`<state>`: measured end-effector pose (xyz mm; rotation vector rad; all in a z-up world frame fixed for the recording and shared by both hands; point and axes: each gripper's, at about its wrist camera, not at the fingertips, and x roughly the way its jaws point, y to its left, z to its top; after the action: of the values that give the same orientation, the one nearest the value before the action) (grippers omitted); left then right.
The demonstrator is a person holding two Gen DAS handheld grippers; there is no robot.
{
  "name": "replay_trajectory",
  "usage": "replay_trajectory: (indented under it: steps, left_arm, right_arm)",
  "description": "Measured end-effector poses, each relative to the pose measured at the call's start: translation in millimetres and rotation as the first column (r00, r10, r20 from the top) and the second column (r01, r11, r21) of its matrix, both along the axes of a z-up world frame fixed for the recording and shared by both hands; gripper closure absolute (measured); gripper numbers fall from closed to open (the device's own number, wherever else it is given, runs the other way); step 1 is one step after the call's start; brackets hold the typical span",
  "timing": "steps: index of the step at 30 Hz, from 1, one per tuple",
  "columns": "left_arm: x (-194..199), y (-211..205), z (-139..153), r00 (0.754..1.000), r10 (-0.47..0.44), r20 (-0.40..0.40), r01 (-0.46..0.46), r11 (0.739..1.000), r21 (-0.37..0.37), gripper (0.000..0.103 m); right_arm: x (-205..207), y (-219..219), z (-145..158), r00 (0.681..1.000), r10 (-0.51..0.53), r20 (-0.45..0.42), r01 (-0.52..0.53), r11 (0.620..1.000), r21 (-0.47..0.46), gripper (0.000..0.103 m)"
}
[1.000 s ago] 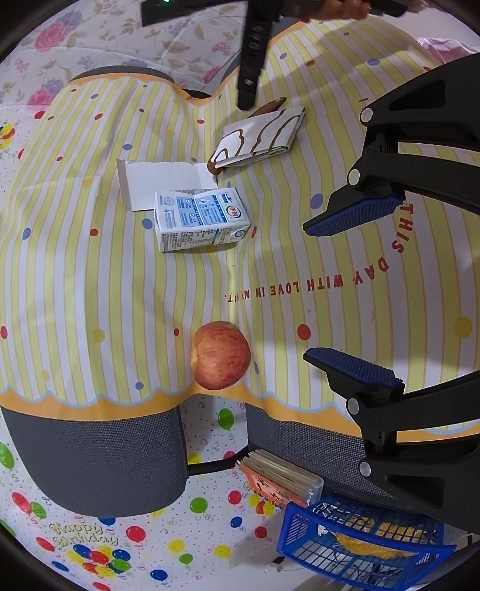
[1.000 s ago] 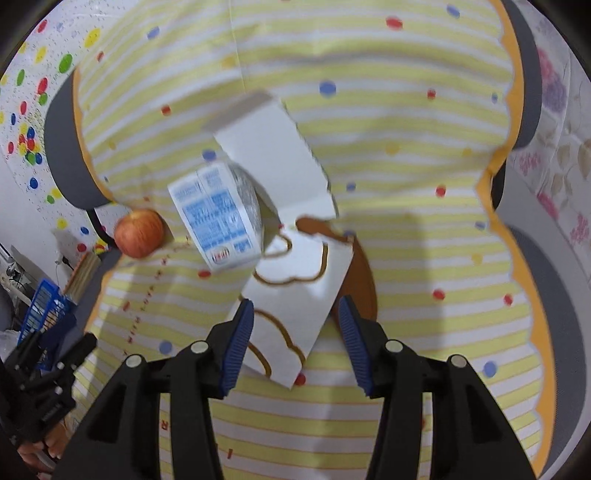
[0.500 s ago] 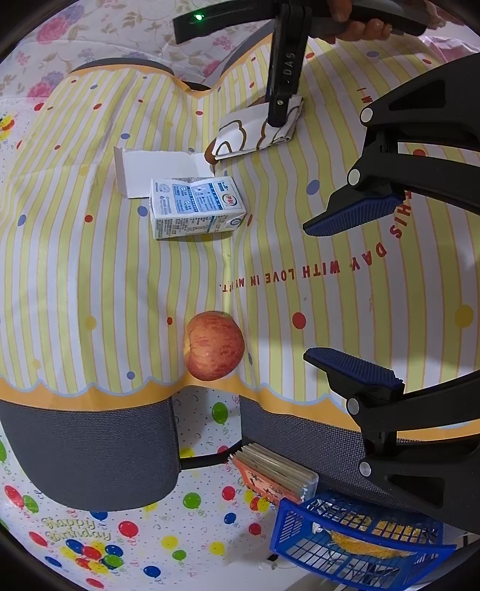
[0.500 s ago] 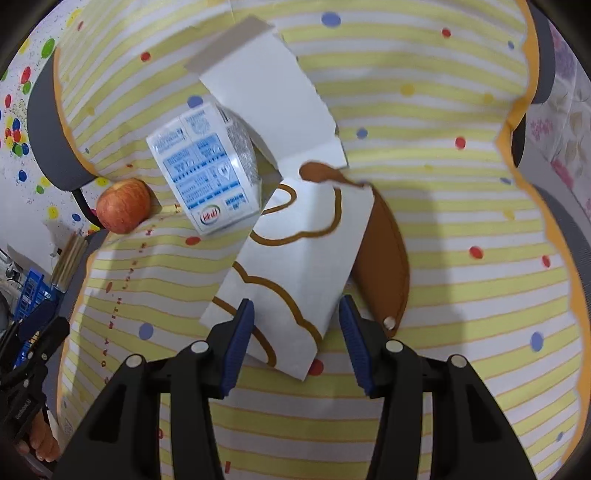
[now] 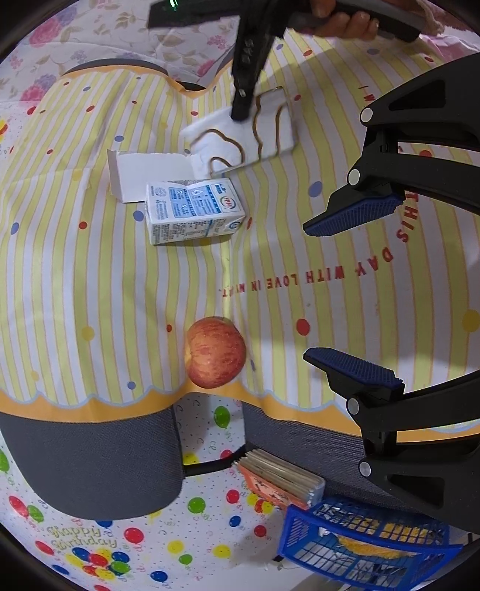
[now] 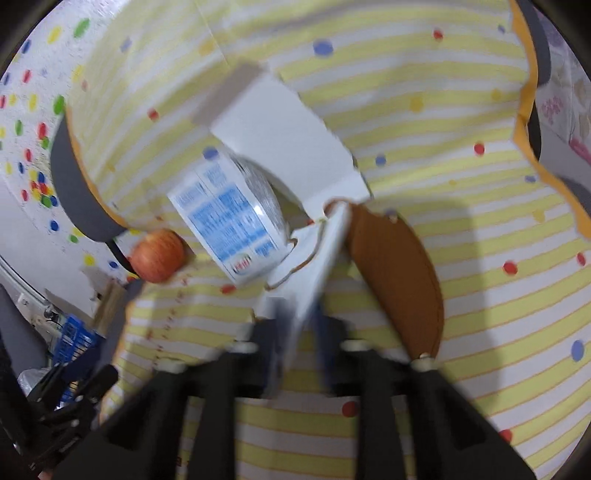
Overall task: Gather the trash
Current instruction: 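Grasp white milk carton with left tool while right tool holds paper bag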
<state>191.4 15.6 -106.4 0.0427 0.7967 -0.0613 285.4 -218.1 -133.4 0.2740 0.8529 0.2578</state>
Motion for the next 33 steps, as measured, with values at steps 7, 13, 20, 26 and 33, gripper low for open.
replay_trajectory:
  steps: [7,13,20,26,33]
  left_arm:
    - [21.9,-13.7,7.9,1.000,-0.024,0.020,0.024,1.000,0.008,0.039]
    - [60.1,-32.5,6.8,0.997,-0.063,0.037,0.063,0.998,0.000,0.039]
    - [117.2,-57.2,-12.8,0.988,-0.156,0.017,0.156,0.988,0.003,0.029]
    - [153.5,-70.1,-23.1,0.971,-0.238,-0.008,0.238,0.970,-0.042,0.027]
    - [158.3,-72.2,-15.8,0.954,-0.300,0.024,0.300,0.944,-0.136,0.040]
  right_arm:
    - [-23.0,-3.5,55.7,0.985,-0.038,0.166,0.065,0.985,-0.160,0.100]
    - [-32.2,-11.5,64.9,0.975,-0.075,0.209,0.126,0.962,-0.242,0.100]
    - [-33.8,-27.0,59.2,0.979,-0.078,0.187,0.118,0.970,-0.213,0.100]
    - [-26.9,-35.2,51.0,0.984,-0.077,0.163,0.110,0.973,-0.204,0.100]
    - [-26.0,-40.6,44.5,0.987,-0.074,0.140,0.100,0.977,-0.190,0.100]
